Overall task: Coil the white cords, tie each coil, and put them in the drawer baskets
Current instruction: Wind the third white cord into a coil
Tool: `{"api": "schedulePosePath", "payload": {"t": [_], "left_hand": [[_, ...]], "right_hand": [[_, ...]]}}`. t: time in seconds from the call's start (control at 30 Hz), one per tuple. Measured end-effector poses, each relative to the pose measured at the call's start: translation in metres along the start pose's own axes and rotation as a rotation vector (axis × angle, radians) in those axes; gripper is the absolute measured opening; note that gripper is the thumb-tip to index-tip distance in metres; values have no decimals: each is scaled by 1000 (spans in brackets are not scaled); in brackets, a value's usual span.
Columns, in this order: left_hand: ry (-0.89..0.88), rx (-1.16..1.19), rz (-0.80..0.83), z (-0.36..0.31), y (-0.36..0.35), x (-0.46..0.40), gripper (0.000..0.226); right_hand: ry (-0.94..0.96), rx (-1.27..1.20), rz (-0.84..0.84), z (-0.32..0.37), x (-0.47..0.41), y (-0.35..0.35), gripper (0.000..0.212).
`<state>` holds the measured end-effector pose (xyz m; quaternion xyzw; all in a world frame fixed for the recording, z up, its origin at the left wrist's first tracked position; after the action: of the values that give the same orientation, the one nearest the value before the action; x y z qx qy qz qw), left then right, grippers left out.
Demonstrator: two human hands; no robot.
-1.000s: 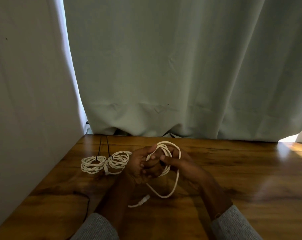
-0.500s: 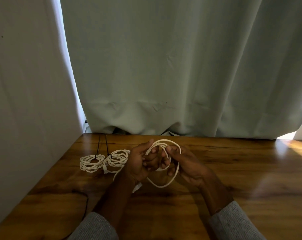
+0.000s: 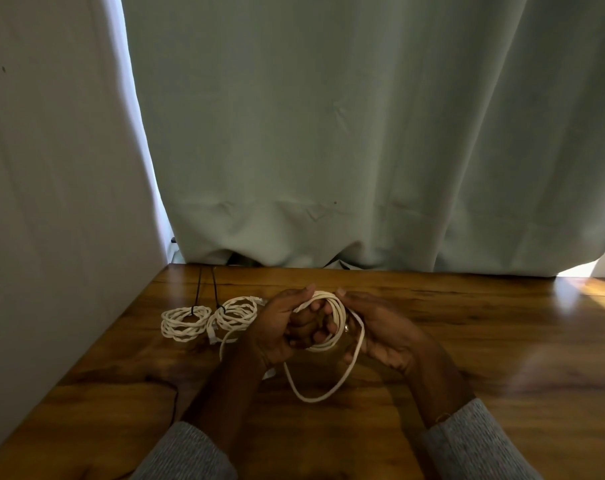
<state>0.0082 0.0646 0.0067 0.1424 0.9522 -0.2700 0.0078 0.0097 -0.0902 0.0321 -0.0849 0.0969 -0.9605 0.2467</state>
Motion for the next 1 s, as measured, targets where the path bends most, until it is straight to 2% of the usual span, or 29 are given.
{"api": "schedulePosePath", "payload": {"t": [0.2,0.3,0.43,0.53,0.7,0.77,0.83,0.93,1.0], "left_hand": [[-61,300,-76,-6,-9,-8,44],[-133,334,-118,-10,-13,-9,43],[-159,334,-138,-10,-20,-9,48],[-145,307,-99,-7,-24,-12,53],[-140,278,-51,-5,-20,-18,50],[-137,265,-38,-4,-19,-18,51],[-135,287,-11,-3,-17,-17,51],[-138,340,18,-6,-17,-15,52],[-149,370,34,-7,-17,-13,51]], "right_hand": [[119,-202,7,-3,-6,-13,35],[207,-237,-104,-8,-15,-21,29],[520,97,-464,-10,-25,-13,24],[690,282,-664,-12,-26,-10,28],[837,483,-827,-3,-16,-5,27],[816,515,-788,-1,-18,2,25],[693,475,-676,-3,-20,2,26],[401,224,-474,-7,-19,-3,31],[308,51,-370,-9,-16,-7,33]]}}
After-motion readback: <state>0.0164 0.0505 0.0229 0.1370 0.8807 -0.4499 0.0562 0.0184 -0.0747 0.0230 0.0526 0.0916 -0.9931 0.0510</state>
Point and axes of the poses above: each hand's wrist, its own x-axis away from the middle knuckle, its own y-axis out of the back of the hand, z = x × y, the point moved 3 cm from there along -x, towards the middle knuckle, and after that the axes turned 8 degrees about -z, right-handed, at the moved point
